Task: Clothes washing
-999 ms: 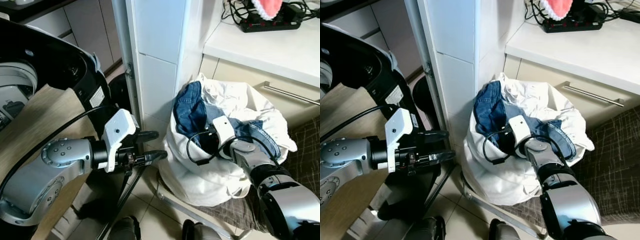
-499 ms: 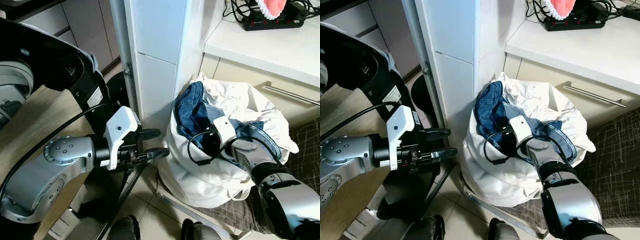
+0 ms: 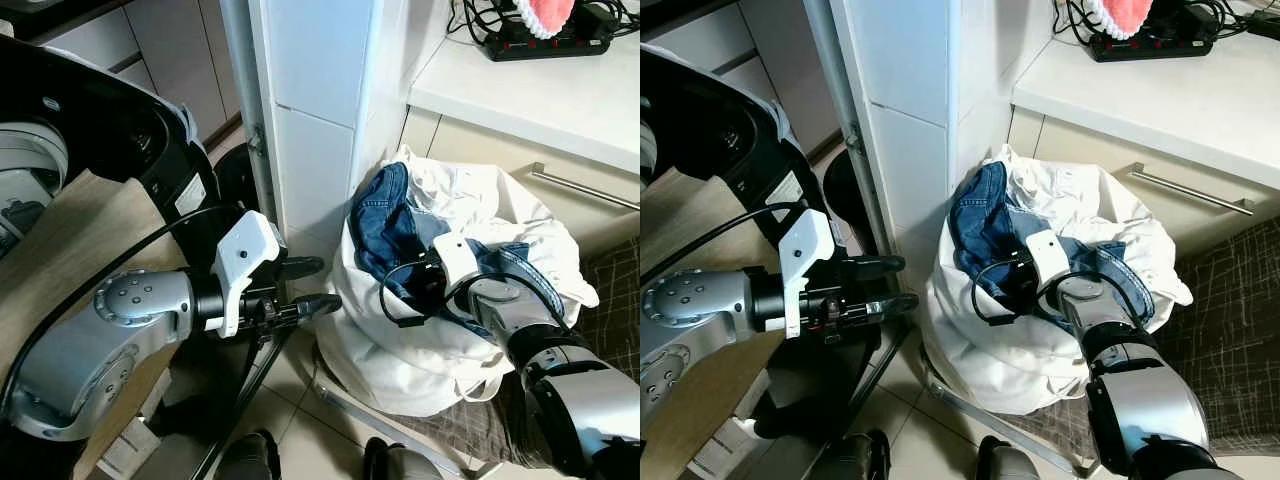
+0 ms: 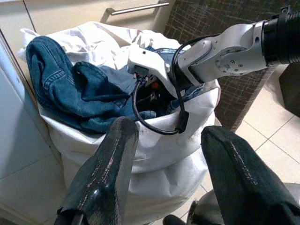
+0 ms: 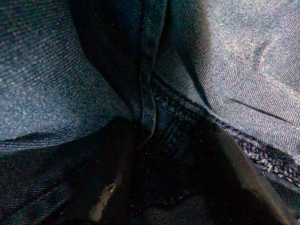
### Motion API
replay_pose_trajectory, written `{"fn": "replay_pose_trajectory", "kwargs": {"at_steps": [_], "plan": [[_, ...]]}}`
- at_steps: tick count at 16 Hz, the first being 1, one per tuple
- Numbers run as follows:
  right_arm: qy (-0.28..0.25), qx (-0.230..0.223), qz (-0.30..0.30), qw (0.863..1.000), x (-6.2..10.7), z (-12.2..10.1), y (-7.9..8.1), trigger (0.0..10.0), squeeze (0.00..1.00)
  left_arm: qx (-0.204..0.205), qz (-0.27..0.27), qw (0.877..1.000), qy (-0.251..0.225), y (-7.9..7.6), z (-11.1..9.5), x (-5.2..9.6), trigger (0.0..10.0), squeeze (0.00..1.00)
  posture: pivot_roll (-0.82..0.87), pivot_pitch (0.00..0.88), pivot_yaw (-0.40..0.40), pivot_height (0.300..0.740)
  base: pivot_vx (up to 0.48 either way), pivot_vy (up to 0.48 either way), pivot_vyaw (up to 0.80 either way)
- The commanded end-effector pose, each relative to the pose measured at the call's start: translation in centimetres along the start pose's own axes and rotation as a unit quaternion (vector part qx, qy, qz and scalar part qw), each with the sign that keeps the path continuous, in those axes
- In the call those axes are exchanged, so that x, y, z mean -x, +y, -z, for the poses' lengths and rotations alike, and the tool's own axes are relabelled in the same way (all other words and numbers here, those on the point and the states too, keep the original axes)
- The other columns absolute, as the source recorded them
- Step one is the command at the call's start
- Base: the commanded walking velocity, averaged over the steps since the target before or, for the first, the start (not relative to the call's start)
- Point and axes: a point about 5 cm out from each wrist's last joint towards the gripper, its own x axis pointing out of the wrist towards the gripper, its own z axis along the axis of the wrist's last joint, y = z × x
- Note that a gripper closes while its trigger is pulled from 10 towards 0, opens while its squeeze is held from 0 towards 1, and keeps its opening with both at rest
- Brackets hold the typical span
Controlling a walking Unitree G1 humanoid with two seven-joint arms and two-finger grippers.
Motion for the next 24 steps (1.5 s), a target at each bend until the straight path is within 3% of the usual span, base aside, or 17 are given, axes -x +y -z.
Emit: {"fn": "replay_pose_trajectory", "kwargs": {"at_steps": [1,8,11,14,15,18,21,23,24], "plan": [[0.028,-0.009,-0.003,1.000,0.1,1.3,-0.1,0.0,0.00,-0.008,0.001,1.000,0.000,0.0,-0.2,-0.2,10.0,0.00,0.16,0.143,0.018,0.740,0.000,0.000,0.00],[-0.014,-0.034,0.005,0.999,0.7,0.3,-1.3,0.0,0.00,-0.004,-0.014,1.000,-0.015,0.6,0.1,-1.4,10.0,0.00,0.09,0.107,0.008,0.740,0.000,0.000,0.00],[-0.059,-0.063,0.004,0.996,1.4,-0.7,-2.4,0.0,0.00,-0.010,-0.044,0.999,-0.023,1.4,0.2,-2.1,10.0,0.00,0.05,0.093,0.012,0.740,0.000,0.000,0.00],[-0.159,-0.096,-0.039,0.982,3.0,-3.5,-3.9,0.0,0.00,-0.017,-0.097,0.993,-0.058,2.8,-0.5,-3.1,10.0,0.00,0.00,0.075,0.010,0.740,0.000,0.000,0.00],[-0.225,-0.113,-0.084,0.964,4.8,-5.5,-4.3,0.0,0.00,-0.017,-0.111,0.991,-0.071,3.3,-0.9,-3.3,10.0,0.00,-0.02,0.068,0.013,0.740,0.000,0.000,0.00],[-0.313,-0.122,-0.156,0.929,9.0,-8.3,-4.2,0.0,0.00,-0.013,-0.122,0.987,-0.103,3.6,-1.7,-3.7,10.0,0.00,-0.04,0.061,0.023,0.740,0.000,0.000,0.00],[-0.365,-0.105,-0.240,0.893,12.6,-10.4,-2.7,0.0,0.00,-0.017,-0.113,0.983,-0.142,3.6,-3.0,-4.6,10.0,0.00,-0.06,0.058,0.029,0.740,0.000,0.000,0.00],[-0.389,-0.095,-0.297,0.867,14.9,-11.5,-1.2,0.0,0.00,0.006,-0.092,0.976,-0.197,3.2,-4.8,-5.7,10.0,0.00,-0.07,0.053,0.030,0.740,0.000,0.000,0.00],[-0.390,-0.092,-0.308,0.863,15.2,-11.6,-0.9,0.0,0.00,0.012,-0.084,0.974,-0.208,3.0,-5.2,-6.0,10.0,1.00,-0.07,0.053,0.030,0.740,0.000,0.000,0.00]]}}
